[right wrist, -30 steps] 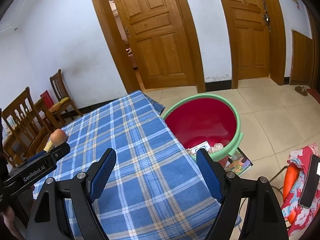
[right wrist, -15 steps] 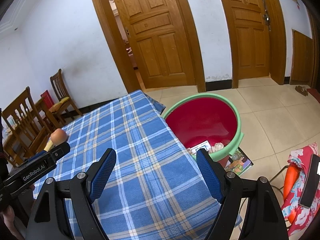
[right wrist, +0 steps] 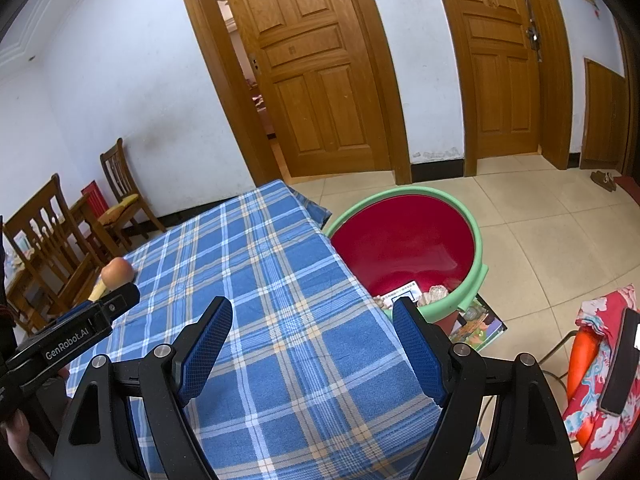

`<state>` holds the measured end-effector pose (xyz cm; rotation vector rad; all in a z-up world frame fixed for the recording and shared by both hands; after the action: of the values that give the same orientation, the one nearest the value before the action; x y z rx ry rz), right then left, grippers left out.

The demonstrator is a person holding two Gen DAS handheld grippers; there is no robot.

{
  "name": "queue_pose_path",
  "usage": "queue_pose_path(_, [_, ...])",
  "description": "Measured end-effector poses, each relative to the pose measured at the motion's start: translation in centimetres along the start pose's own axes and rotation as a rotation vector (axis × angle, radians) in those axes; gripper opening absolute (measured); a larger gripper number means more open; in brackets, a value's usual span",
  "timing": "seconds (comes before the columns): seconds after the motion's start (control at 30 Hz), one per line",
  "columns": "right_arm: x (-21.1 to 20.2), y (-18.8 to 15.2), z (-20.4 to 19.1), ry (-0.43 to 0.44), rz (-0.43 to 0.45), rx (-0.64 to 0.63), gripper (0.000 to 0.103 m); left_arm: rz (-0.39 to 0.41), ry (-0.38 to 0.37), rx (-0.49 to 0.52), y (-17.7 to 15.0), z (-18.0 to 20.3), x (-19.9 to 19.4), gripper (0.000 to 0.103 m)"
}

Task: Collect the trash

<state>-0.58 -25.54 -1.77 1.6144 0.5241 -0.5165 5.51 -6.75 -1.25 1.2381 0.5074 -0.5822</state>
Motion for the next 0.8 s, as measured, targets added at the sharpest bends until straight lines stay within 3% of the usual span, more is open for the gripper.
queue_pose_path(0.8, [-0.07, 0.11, 0.02, 0.002, 0.0, 0.001, 0.083, 0.004, -0.004, 0.003, 0.13, 0.34, -0.06, 0.087])
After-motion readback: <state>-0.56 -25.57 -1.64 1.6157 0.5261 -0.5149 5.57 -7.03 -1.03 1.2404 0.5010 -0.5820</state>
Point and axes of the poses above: each gripper's, at about its wrist camera, not at the fingertips, and x roughly the way its jaws point, z to its right, y to its top, the point moved 8 cm from there along x, roughly the way its jaws point, and after that the axes turned 12 degrees about -x, right-handed, at the moved point
